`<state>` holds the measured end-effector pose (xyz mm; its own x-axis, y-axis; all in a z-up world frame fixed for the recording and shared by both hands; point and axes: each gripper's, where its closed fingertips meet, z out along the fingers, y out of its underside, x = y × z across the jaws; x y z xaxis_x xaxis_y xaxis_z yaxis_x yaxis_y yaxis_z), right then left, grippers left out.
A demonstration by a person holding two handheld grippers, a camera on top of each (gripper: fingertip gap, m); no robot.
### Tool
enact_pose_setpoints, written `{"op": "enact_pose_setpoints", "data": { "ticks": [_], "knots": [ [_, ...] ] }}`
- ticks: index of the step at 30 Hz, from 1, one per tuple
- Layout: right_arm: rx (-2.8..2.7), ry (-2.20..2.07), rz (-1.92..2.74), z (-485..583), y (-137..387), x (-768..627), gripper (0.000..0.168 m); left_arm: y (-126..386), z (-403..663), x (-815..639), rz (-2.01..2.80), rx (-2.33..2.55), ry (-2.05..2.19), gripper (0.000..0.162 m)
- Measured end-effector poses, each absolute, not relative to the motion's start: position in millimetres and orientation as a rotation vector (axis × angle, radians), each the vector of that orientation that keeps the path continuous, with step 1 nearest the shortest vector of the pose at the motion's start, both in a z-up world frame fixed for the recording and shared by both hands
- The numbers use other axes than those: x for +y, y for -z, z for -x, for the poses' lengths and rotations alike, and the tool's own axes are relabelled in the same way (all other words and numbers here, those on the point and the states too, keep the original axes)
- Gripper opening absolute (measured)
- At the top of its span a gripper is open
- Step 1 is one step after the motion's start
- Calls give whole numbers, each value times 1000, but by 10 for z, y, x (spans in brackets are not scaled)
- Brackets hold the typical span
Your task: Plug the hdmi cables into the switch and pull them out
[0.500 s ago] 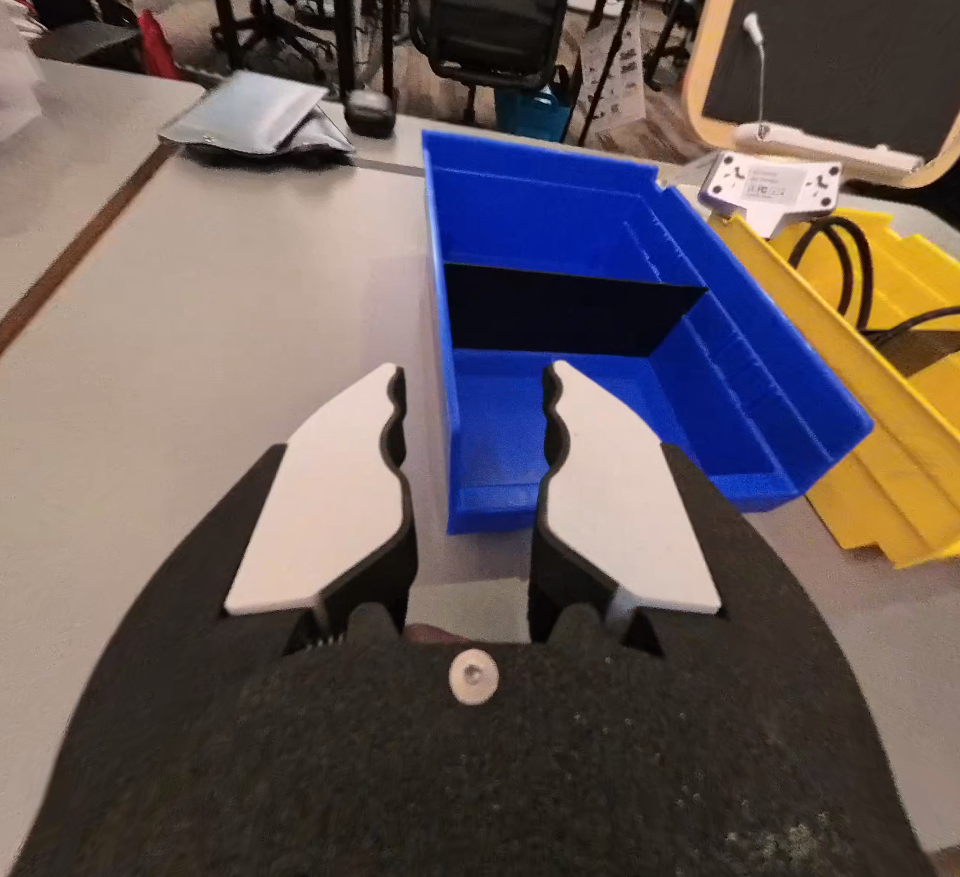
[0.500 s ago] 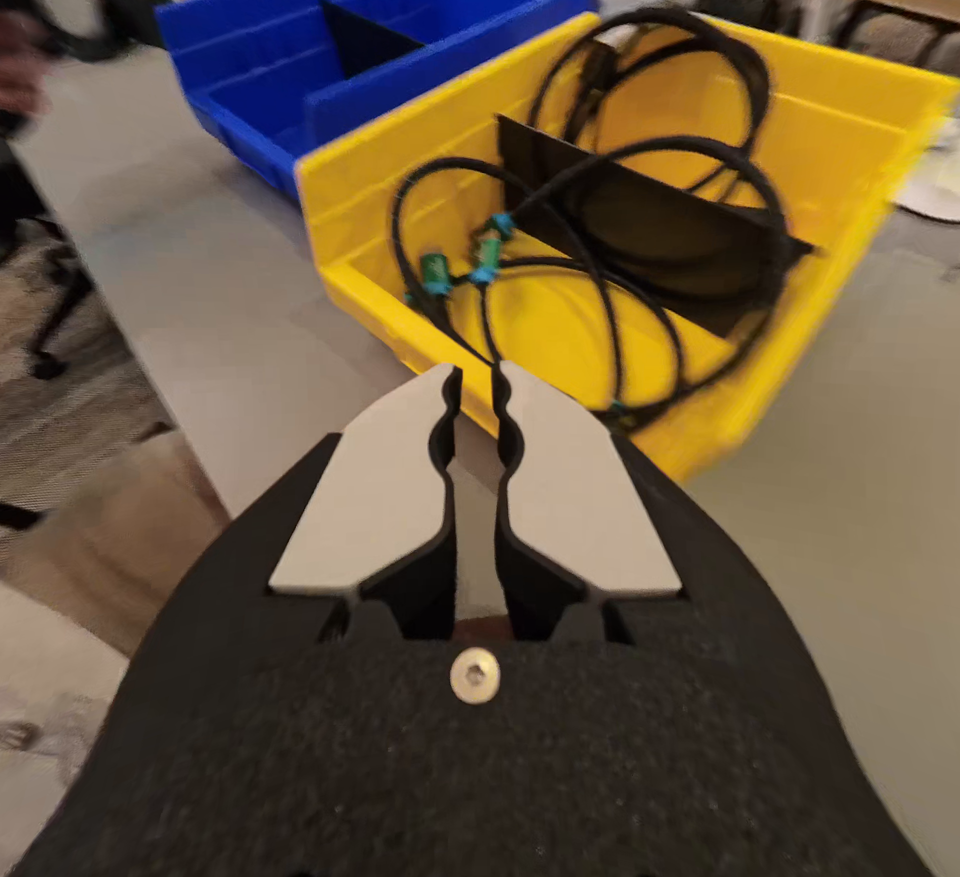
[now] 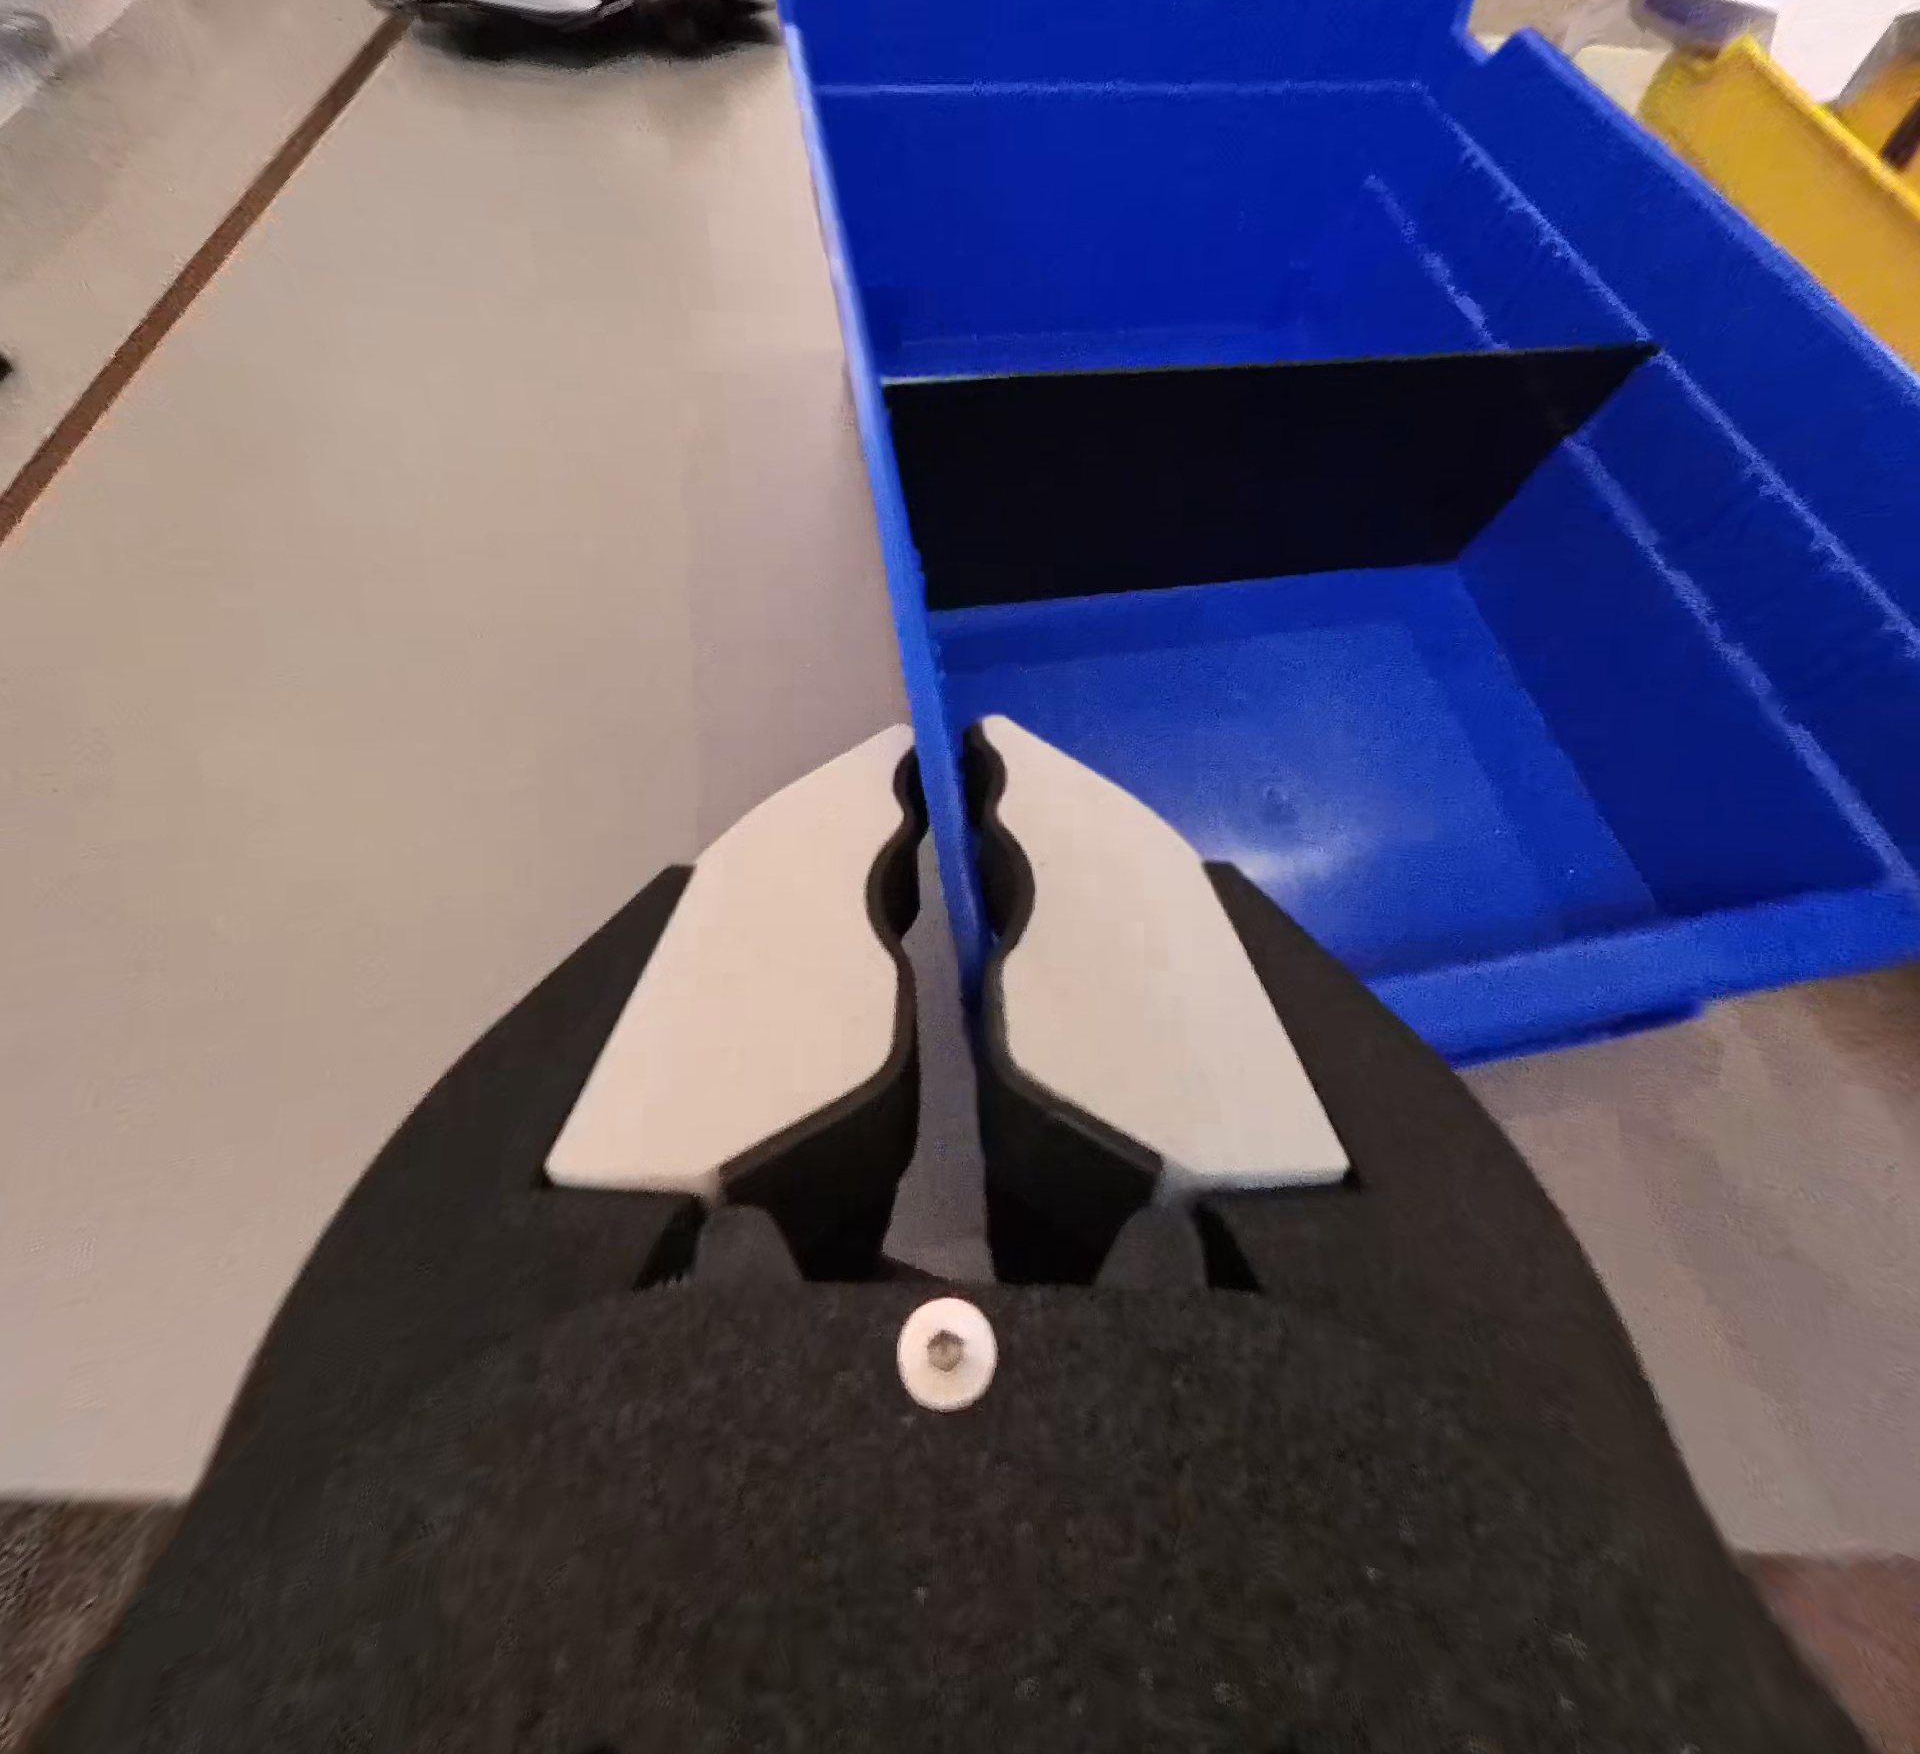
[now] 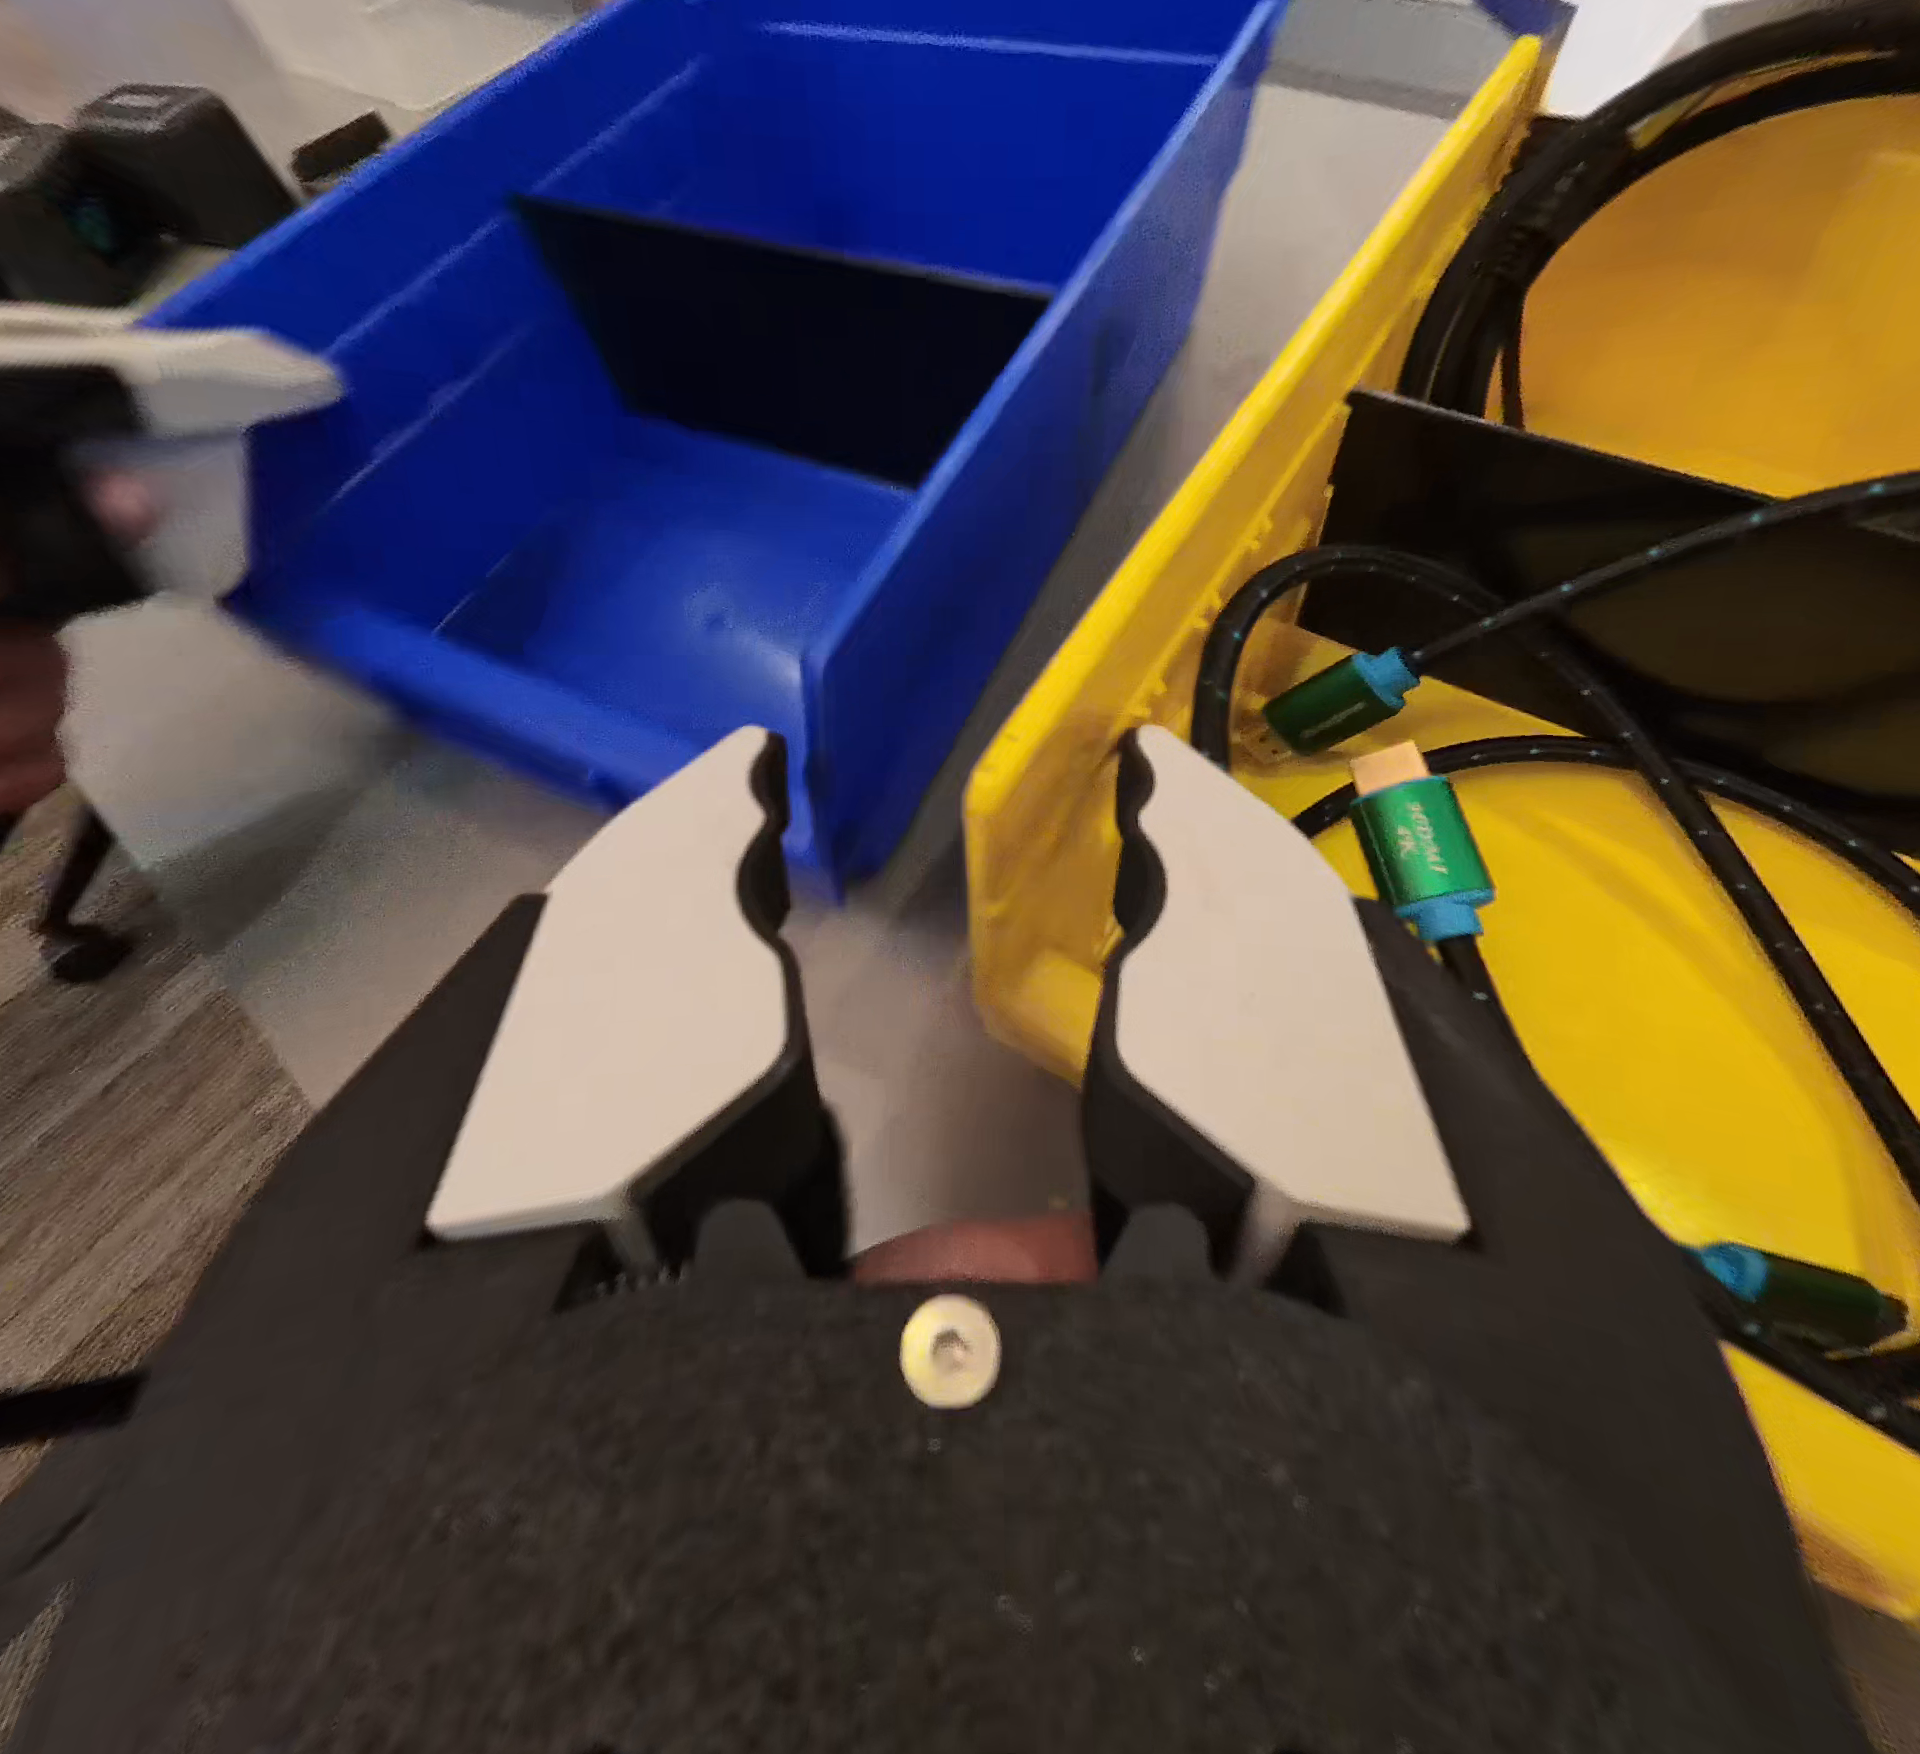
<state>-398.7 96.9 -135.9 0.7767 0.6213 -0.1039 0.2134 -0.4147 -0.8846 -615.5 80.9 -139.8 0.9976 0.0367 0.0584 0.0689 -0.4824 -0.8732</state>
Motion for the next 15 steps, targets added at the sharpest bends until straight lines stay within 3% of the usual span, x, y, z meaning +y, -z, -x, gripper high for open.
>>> {"op": "enact_pose_setpoints", "data": {
  "ticks": [3,6,9,12,15],
  "knots": [
    [-657,-465,1963,4110,1381,914,83,1395,6080,394,2058,-101,35,6],
    [-723,-457,1941,4167,1395,813,92,1392,6006,76,2059,-137,12,6],
    [-709,-409,1913,4129,1376,763,69,1395,5944,-102,2074,-124,-78,7],
    [-723,-335,1873,4037,1344,678,24,1384,5787,-204,2058,-168,-76,7],
    [-716,-244,1819,3902,1275,525,16,1267,5641,-340,1997,-193,-140,5]
  ]
}}
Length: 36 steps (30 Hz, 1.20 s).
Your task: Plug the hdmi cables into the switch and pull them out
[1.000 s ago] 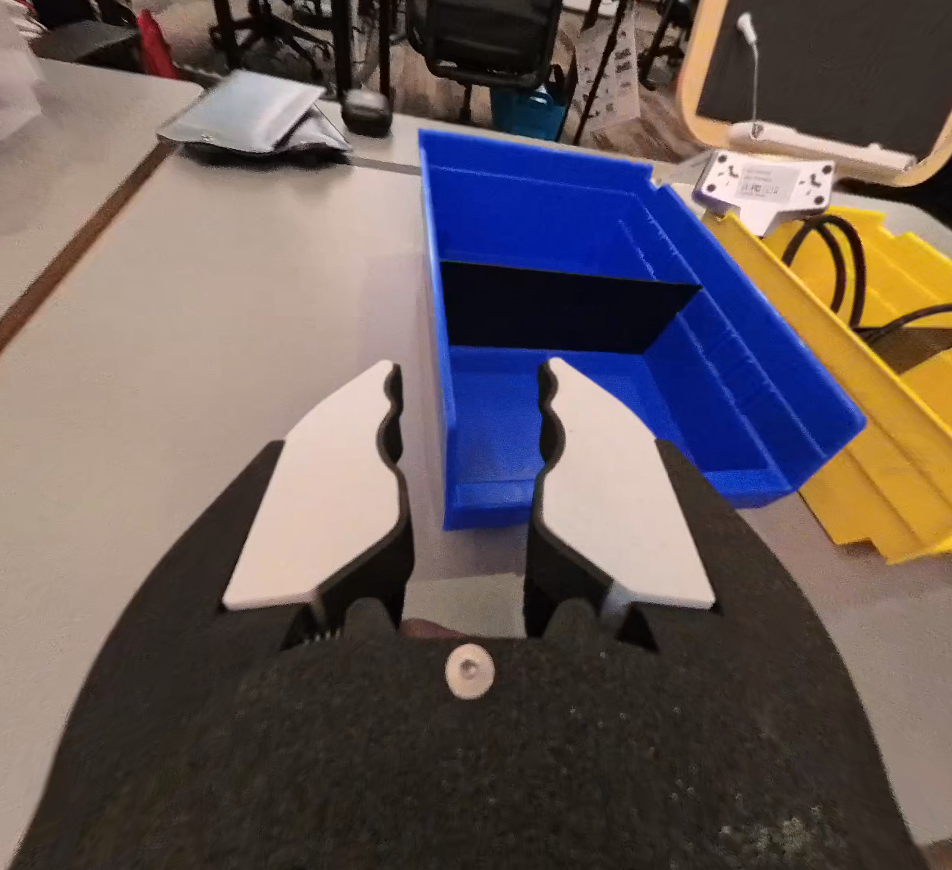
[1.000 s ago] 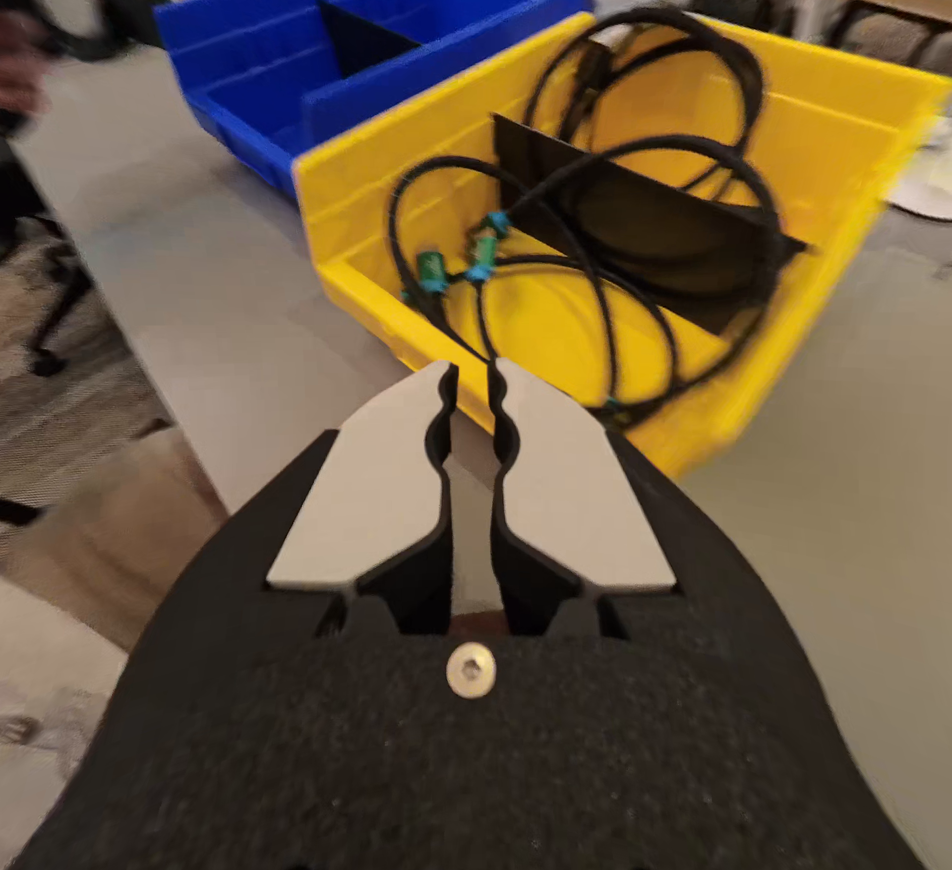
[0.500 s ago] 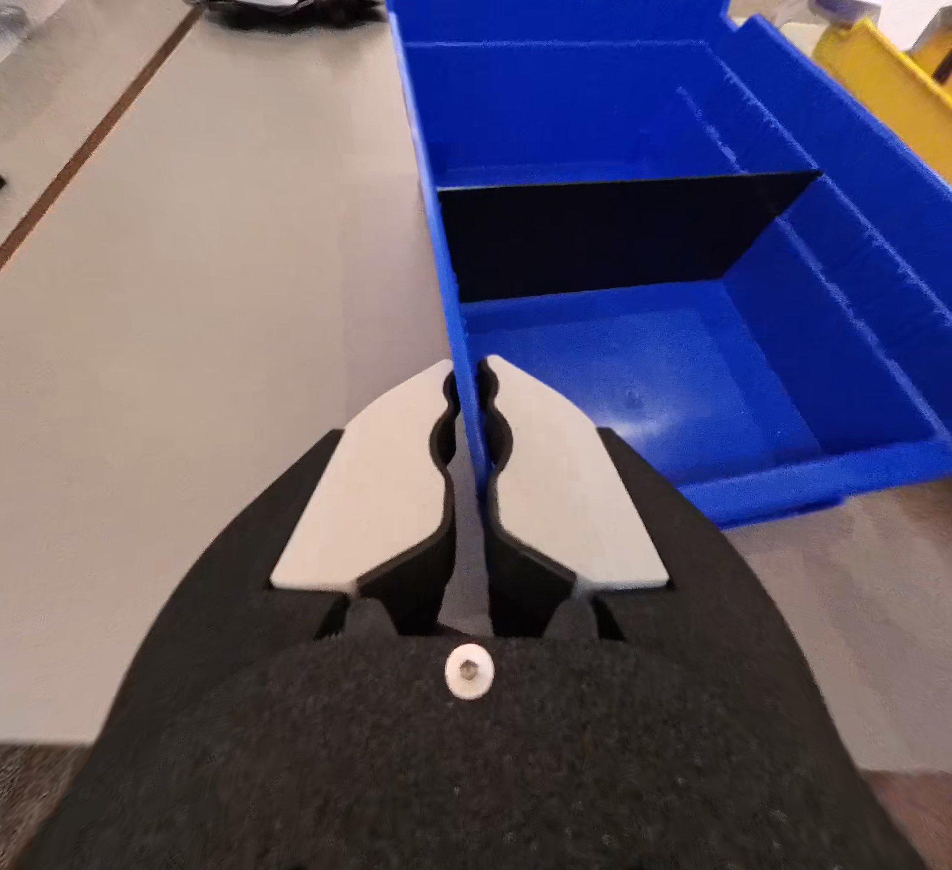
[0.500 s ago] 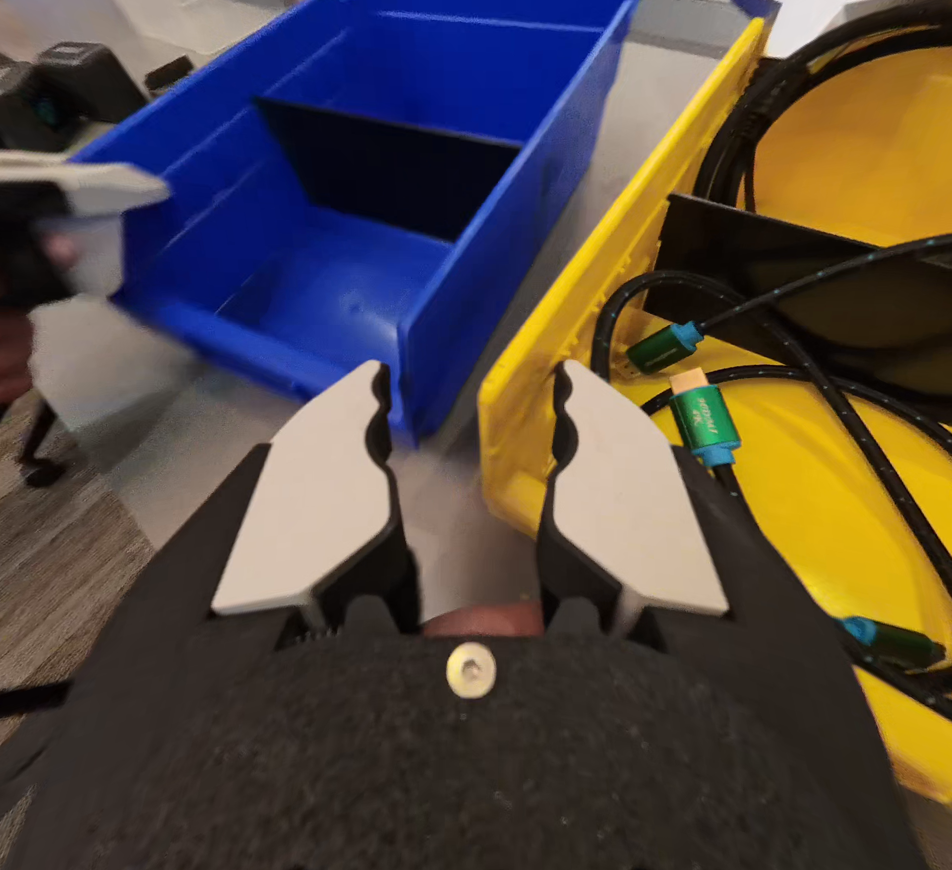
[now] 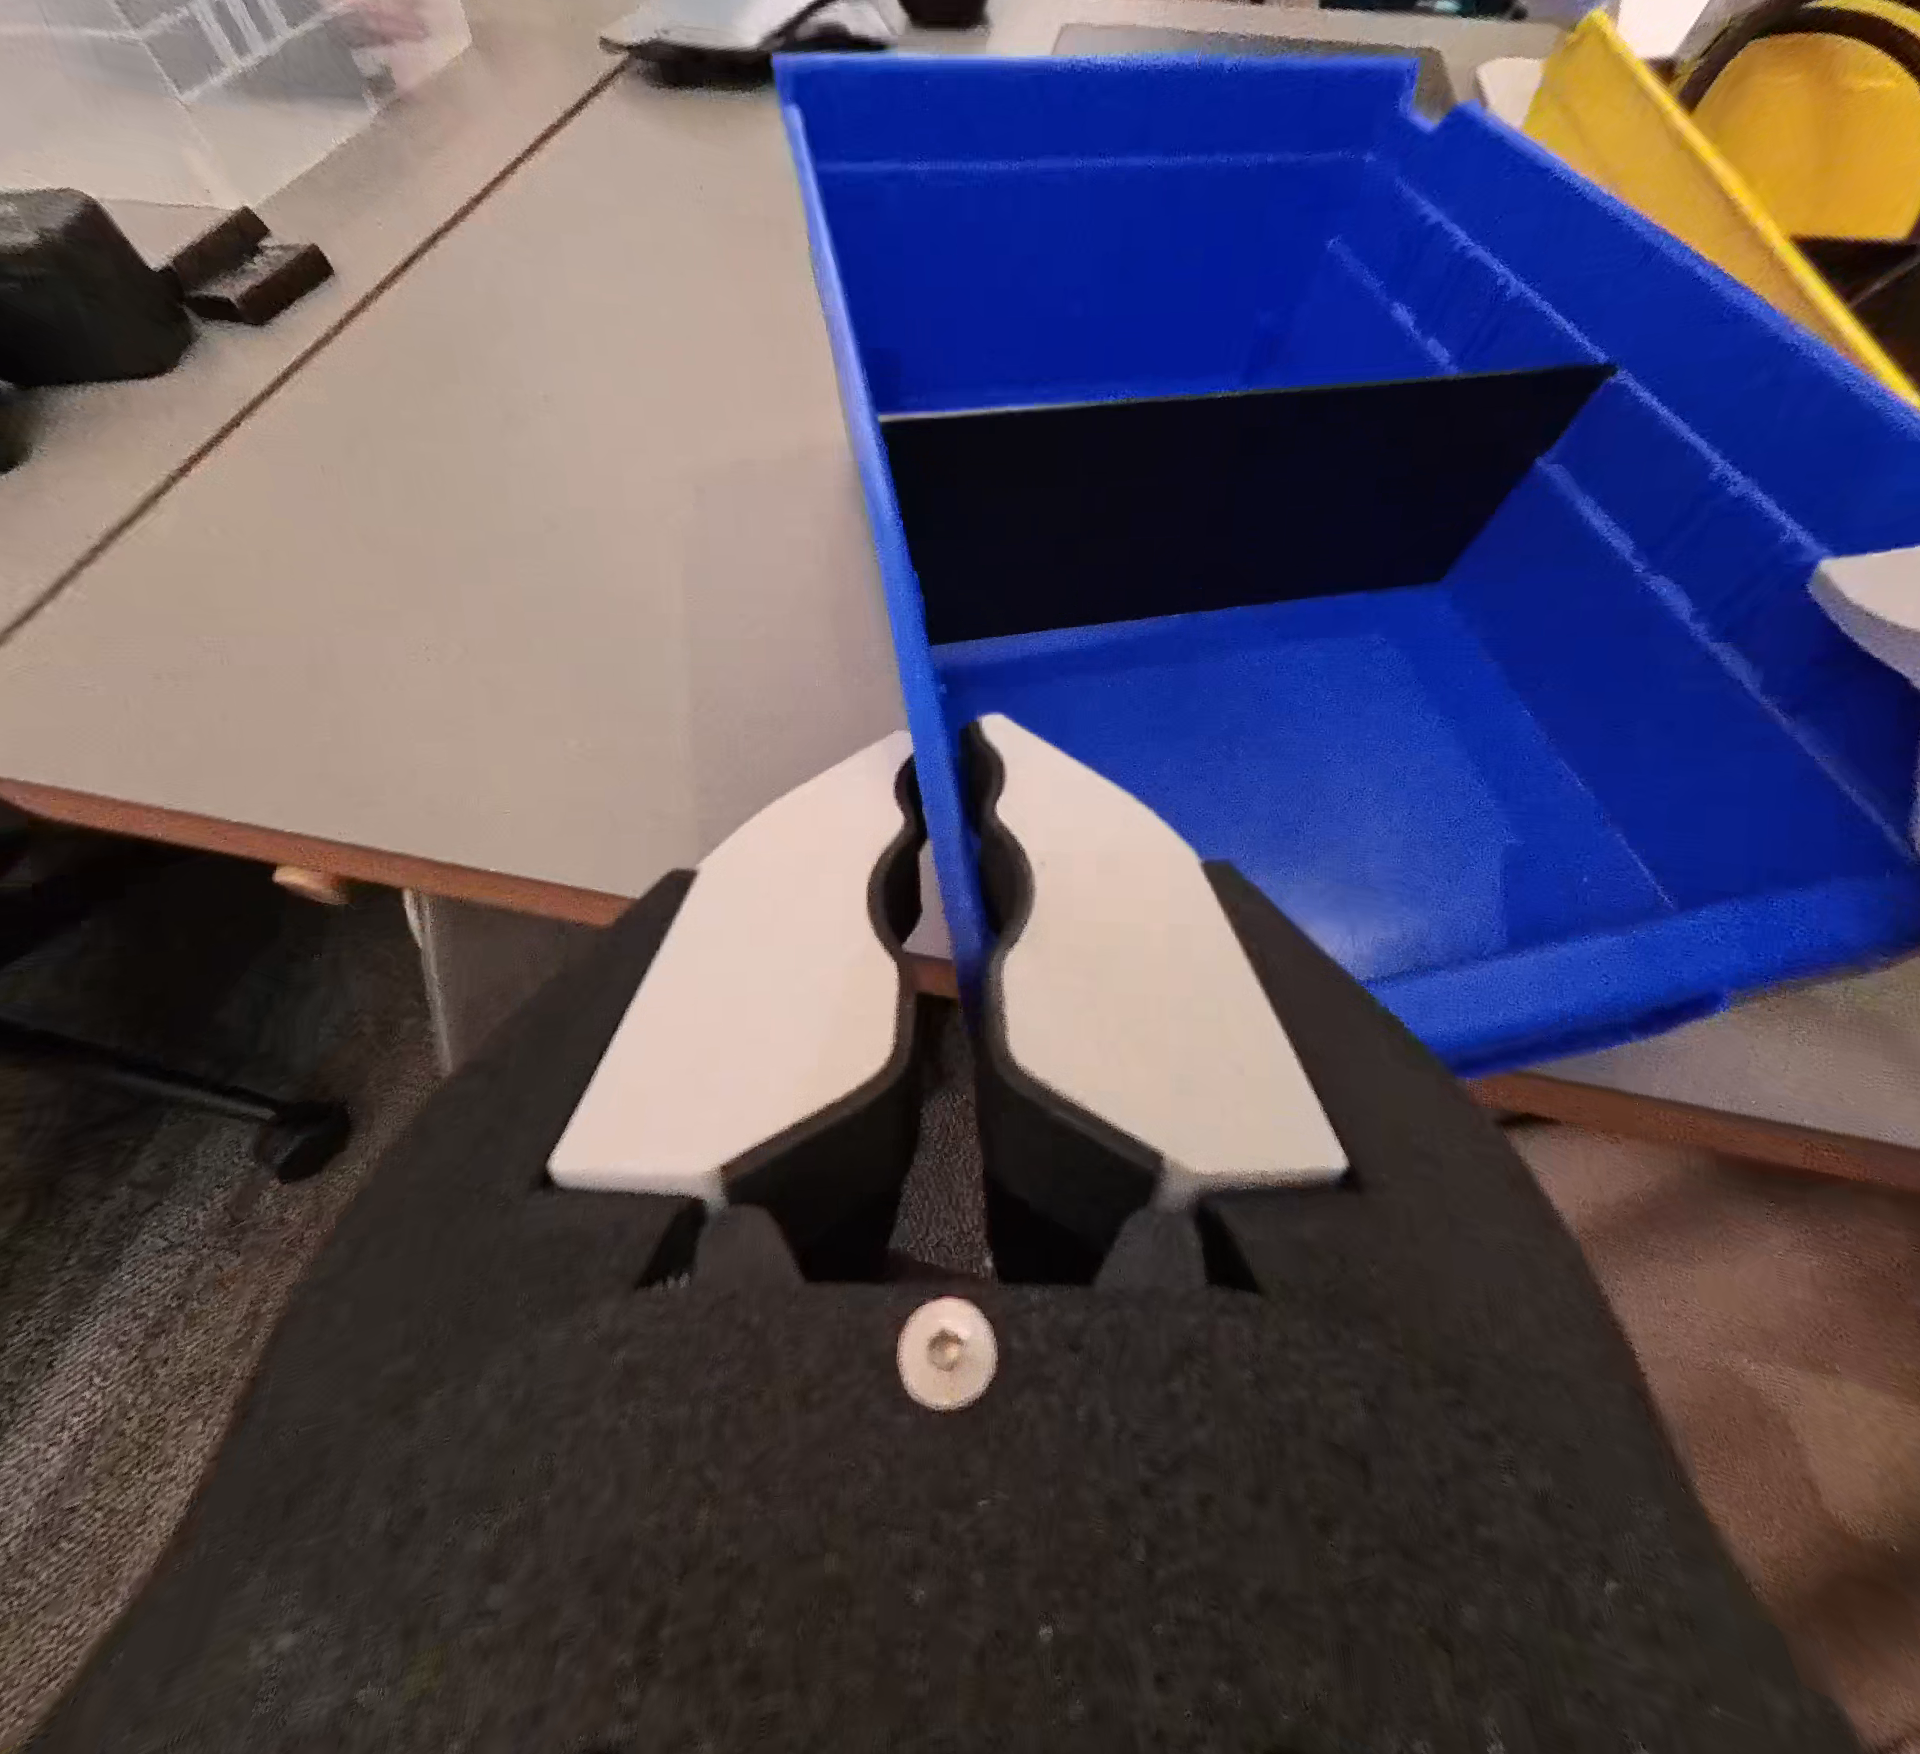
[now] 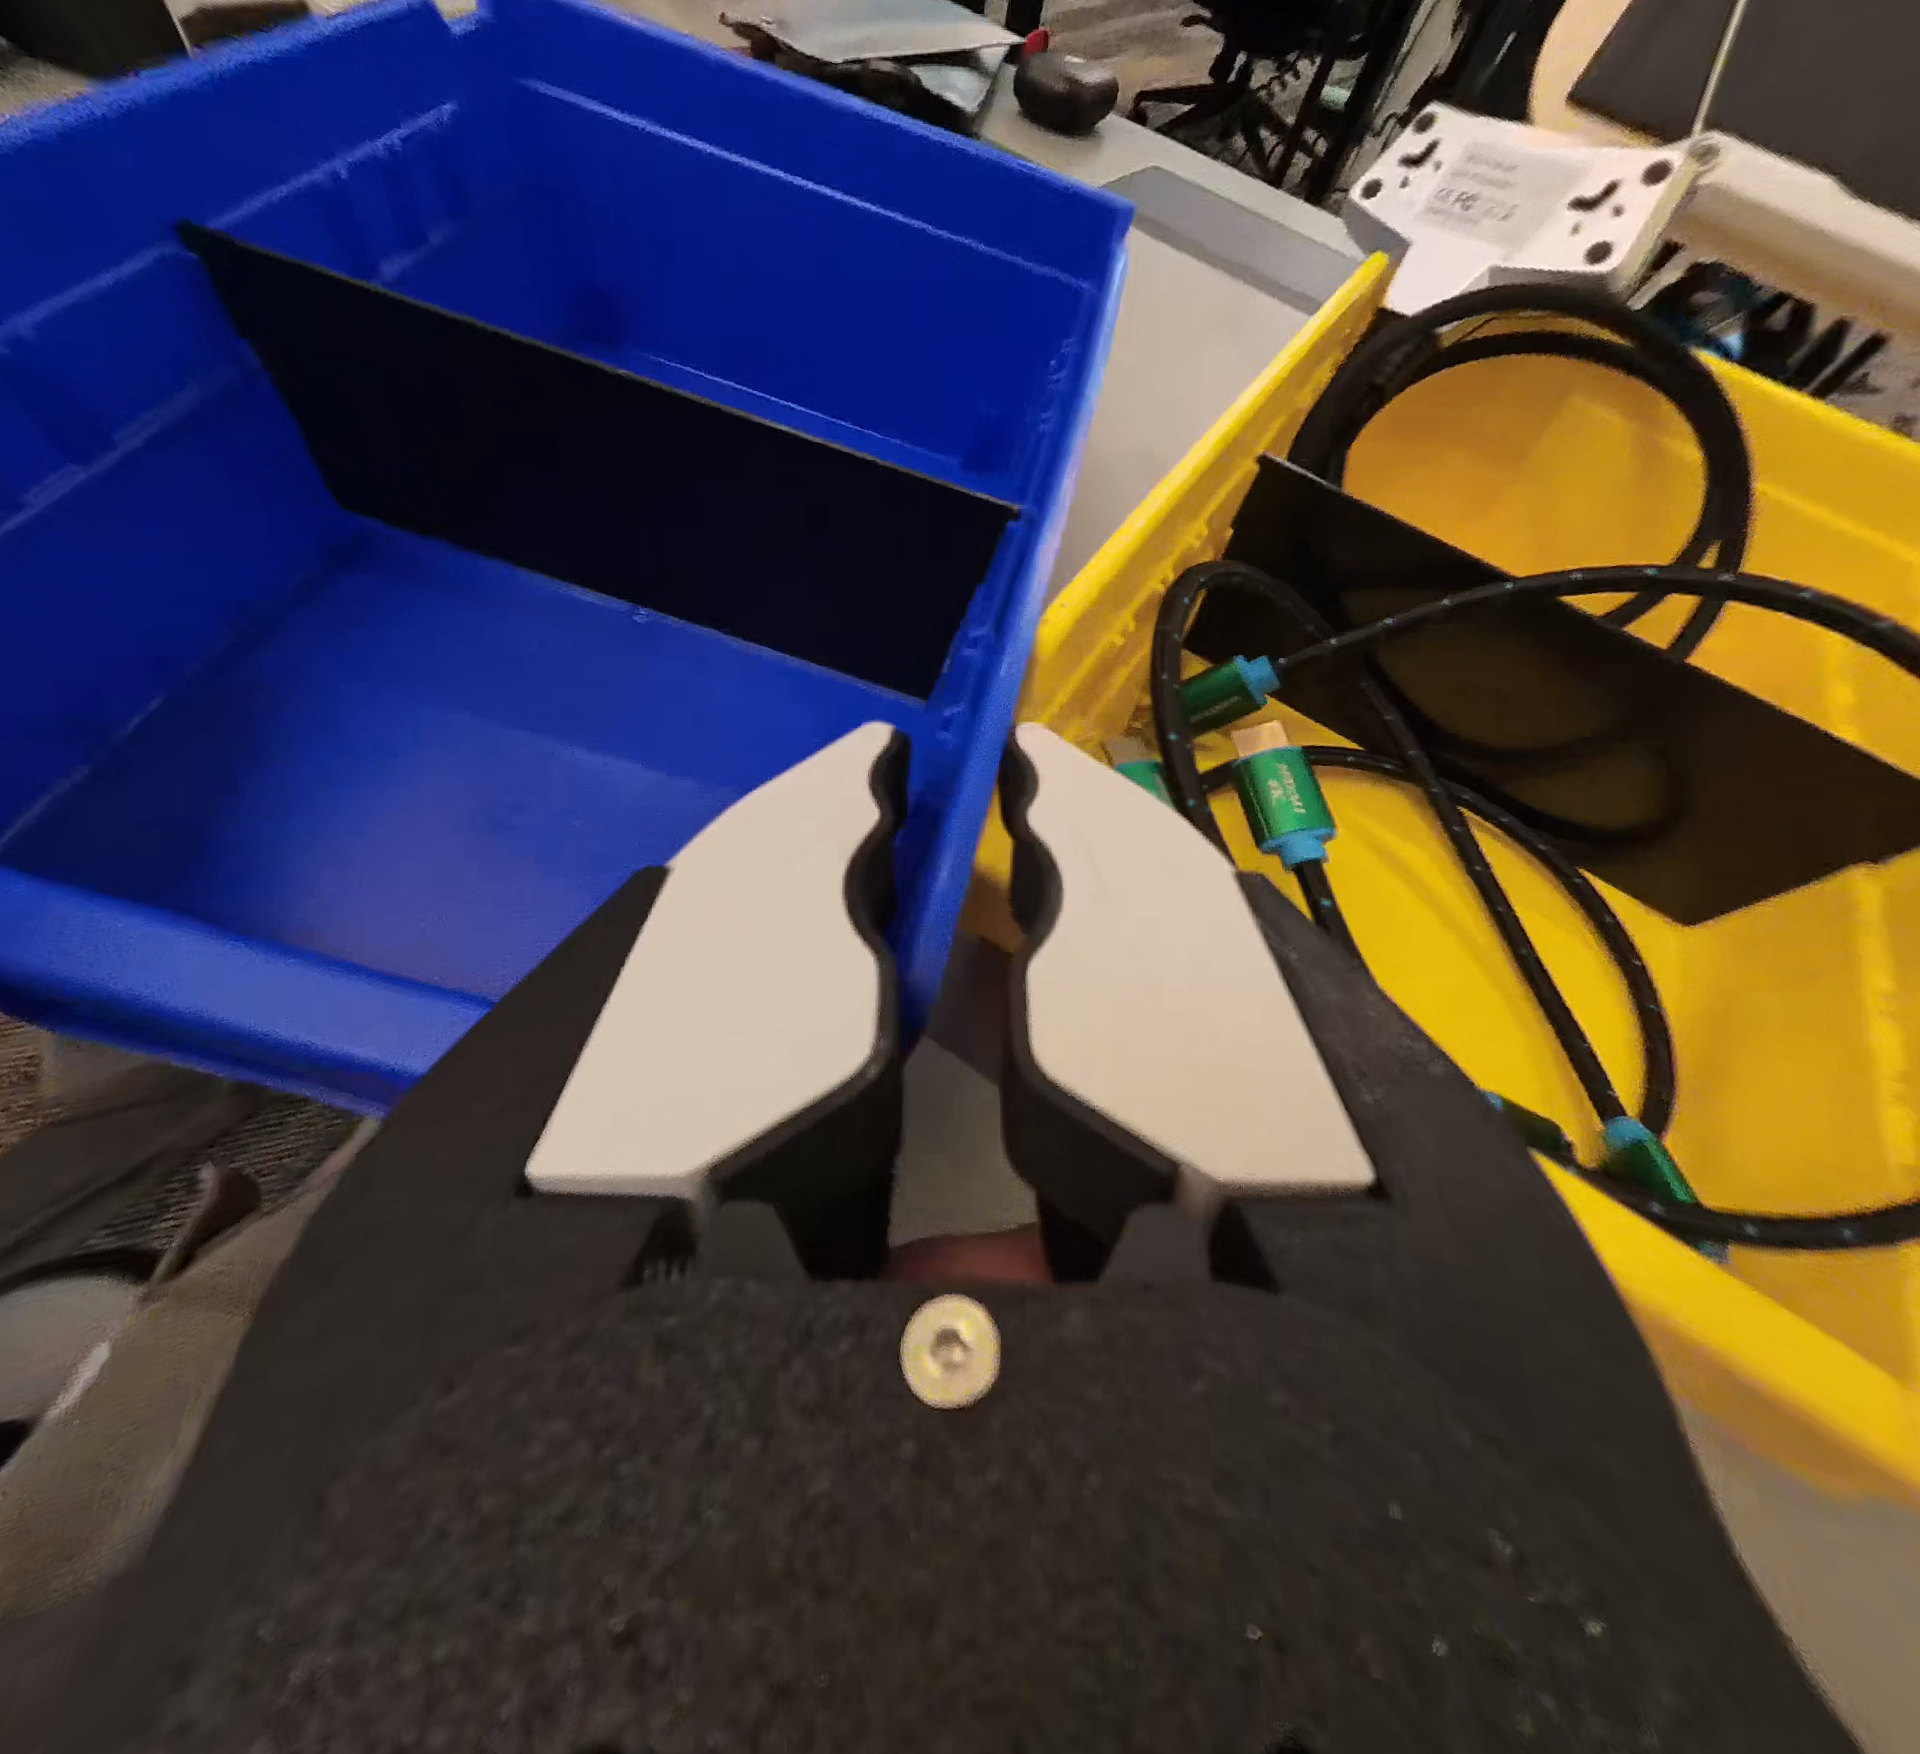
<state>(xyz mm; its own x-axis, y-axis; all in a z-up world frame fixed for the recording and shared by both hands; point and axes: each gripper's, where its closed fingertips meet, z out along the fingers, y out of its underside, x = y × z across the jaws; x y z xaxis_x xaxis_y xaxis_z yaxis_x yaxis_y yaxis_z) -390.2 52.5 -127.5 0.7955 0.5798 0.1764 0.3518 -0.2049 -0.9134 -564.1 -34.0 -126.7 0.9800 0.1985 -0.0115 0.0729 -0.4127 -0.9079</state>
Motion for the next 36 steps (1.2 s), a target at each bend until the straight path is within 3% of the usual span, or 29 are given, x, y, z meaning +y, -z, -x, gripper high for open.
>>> {"op": "enact_pose_setpoints", "data": {
  "ticks": [5,13,16,20,27,32,36],
  "knots": [
    [-628,-336,1818,3704,1066,408,8,862,5385,-592,1877,-178,-234,5],
    [-435,-384,1487,3136,-348,502,7,-560,4819,-303,1551,-23,-334,4],
    [-285,-297,1434,2392,-701,713,7,-777,4155,304,1517,119,-179,5],
    [-107,-155,1544,1170,-616,1098,7,-459,2943,1148,1665,278,80,4],
    [132,-89,1781,-947,368,1543,4,484,882,1713,1845,530,180,8],
    [124,-75,1941,-1566,1140,1637,5,1168,328,1849,1953,568,195,8],
    [136,-120,1910,-1675,1322,1759,5,1347,241,1897,1949,538,209,10]
  ]
}}
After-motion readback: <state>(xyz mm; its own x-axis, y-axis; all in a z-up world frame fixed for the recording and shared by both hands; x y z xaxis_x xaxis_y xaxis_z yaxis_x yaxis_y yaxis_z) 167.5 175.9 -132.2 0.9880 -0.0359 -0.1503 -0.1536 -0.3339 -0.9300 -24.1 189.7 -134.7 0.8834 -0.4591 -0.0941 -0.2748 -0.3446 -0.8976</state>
